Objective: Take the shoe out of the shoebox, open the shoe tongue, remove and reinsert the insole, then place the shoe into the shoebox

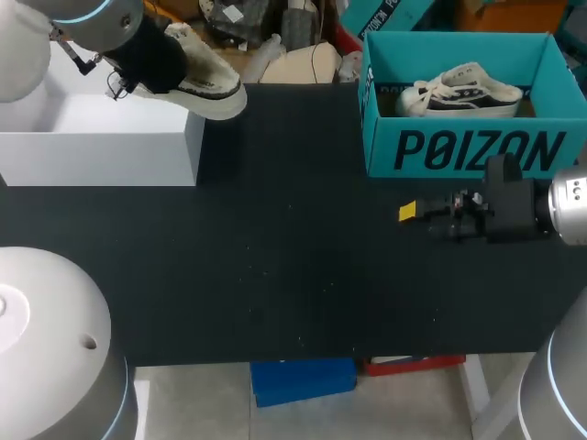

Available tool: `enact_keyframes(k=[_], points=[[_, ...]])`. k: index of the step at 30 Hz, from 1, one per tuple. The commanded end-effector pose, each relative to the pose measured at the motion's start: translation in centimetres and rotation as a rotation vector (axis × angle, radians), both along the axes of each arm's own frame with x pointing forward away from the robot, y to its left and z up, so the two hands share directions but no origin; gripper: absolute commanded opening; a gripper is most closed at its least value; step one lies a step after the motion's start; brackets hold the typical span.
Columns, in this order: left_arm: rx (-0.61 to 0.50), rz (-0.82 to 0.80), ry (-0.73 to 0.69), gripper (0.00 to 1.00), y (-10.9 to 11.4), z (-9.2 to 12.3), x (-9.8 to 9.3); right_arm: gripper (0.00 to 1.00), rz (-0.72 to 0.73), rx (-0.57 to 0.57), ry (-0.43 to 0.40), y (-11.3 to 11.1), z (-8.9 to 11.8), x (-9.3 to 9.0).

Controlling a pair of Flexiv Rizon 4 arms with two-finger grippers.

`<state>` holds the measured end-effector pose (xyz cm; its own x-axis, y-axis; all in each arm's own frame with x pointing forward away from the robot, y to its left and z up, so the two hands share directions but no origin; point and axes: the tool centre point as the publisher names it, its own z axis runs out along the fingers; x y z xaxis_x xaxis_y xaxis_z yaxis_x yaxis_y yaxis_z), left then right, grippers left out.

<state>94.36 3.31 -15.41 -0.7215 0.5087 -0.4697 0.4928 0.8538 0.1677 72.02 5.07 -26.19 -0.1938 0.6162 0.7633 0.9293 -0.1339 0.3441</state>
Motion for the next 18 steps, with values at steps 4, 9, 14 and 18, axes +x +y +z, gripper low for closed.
enact_keyframes(k=[4,9,14,18], points=[[0.059,0.165,0.027,0.0,1.6,-0.5,3.7,1.0,-0.001,-0.002,0.002,0.1,0.1,0.0],[0.048,0.217,0.043,0.0,3.6,-1.0,5.4,1.0,-0.001,-0.002,0.002,0.1,0.1,0.0],[0.049,0.265,0.036,0.0,5.4,-1.6,7.1,1.0,-0.001,-0.002,0.002,0.1,0.1,0.0],[0.053,0.296,0.036,0.0,6.6,-2.1,8.3,1.0,-0.001,-0.002,0.002,0.1,0.1,0.0]])
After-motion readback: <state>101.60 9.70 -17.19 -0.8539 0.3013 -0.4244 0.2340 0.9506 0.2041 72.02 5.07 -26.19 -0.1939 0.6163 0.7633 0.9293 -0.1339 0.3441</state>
